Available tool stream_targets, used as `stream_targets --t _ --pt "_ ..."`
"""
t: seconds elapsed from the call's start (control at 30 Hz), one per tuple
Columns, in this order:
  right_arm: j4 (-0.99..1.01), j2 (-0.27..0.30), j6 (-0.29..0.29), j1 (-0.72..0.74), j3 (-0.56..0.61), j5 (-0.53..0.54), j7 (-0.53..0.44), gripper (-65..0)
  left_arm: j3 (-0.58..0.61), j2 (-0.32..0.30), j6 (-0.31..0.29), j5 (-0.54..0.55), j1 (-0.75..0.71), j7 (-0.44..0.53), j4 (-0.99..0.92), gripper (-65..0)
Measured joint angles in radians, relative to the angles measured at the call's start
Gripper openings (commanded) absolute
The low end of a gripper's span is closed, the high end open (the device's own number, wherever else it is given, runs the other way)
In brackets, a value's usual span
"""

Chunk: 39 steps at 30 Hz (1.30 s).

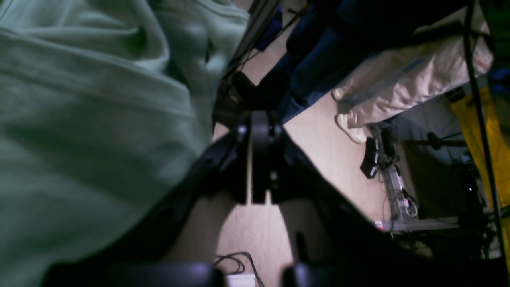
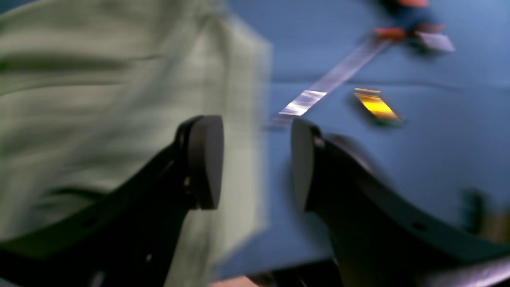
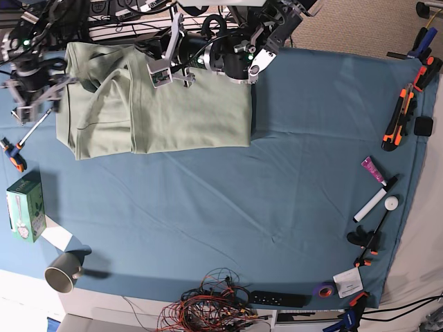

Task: Fold the T-shirt properly
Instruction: 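Push the folded bundle toward the right gripper with the left gripper, then grasp the bundle's edge with the right gripper and lift it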

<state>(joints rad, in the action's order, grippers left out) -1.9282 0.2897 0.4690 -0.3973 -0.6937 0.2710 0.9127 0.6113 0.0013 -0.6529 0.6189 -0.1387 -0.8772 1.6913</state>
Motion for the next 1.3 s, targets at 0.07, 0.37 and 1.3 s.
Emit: stream_targets --t 0.07,0.37,1.3 --pt "0.015 0.055 -0.019 0.023 -0.002 -0.001 0.021 -37.0 -0.001 -0.002 0.0 -0.002 0.0 -0.02 0.0 -65.0" --pt "0.408 0.176 -0.02 0.182 -0.006 0.259 0.143 -28.4 -0.002 -0.002 0.0 -0.043 0.0 -0.02 0.0 -65.0" --pt "0.676 0.192 0.228 0.204 -0.009 0.975 0.495 -28.4 -0.002 -0.002 0.0 -0.068 -0.002 -0.024 0.0 -65.0"
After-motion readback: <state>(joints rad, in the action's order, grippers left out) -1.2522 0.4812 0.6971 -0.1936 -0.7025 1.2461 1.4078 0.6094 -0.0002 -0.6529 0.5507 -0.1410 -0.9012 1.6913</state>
